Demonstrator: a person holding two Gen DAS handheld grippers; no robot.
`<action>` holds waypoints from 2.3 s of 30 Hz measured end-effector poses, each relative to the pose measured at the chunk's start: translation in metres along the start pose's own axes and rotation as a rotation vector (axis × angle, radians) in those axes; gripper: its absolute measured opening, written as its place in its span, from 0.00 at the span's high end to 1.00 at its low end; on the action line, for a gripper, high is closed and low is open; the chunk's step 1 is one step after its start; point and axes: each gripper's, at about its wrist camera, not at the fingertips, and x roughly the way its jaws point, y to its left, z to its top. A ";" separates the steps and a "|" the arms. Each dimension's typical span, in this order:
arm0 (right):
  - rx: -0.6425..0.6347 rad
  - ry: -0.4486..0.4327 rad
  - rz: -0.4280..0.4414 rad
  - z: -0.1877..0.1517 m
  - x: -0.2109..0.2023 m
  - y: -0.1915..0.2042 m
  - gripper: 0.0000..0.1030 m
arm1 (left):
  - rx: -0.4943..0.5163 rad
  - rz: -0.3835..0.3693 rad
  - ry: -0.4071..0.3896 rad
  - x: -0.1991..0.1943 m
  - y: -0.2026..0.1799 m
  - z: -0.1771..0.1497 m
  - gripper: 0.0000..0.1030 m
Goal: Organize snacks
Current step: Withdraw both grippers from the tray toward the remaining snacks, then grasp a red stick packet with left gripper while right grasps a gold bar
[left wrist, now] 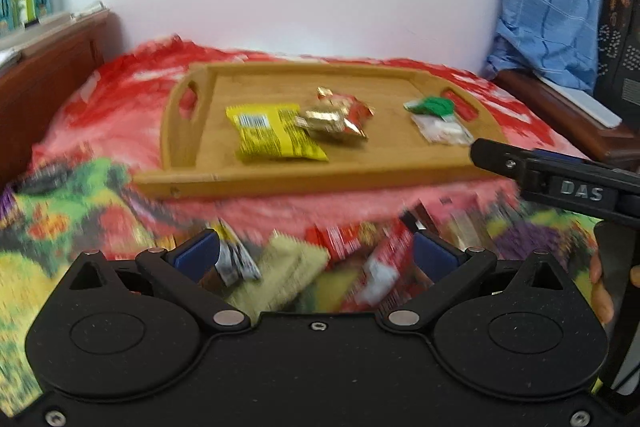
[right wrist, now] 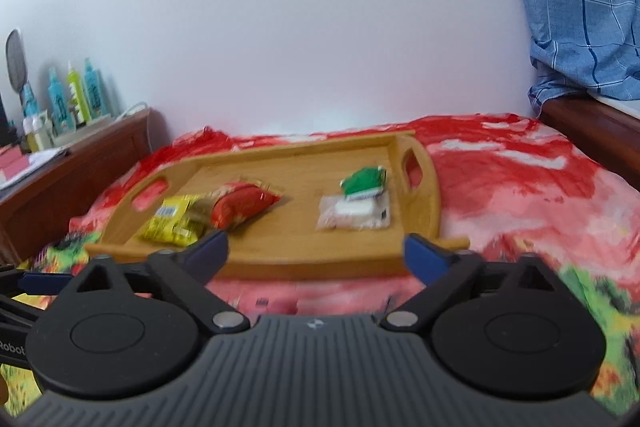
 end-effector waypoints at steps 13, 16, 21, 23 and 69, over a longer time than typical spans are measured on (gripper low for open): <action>0.038 0.060 0.011 -0.031 -0.038 0.009 0.38 | 0.044 -0.062 0.032 -0.018 -0.006 -0.025 0.45; 0.048 0.077 0.022 -0.039 -0.045 0.012 0.53 | 0.054 -0.079 0.047 -0.019 -0.008 -0.026 0.56; 0.065 0.107 0.057 -0.051 -0.054 0.019 0.58 | 0.053 -0.091 0.086 -0.018 -0.008 -0.029 0.73; 0.062 0.119 0.064 -0.054 -0.057 0.023 0.58 | 0.047 -0.104 0.102 -0.018 -0.008 -0.031 0.75; -0.002 0.117 -0.080 -0.070 -0.050 0.044 0.75 | -0.047 -0.010 0.099 -0.011 -0.029 -0.036 0.81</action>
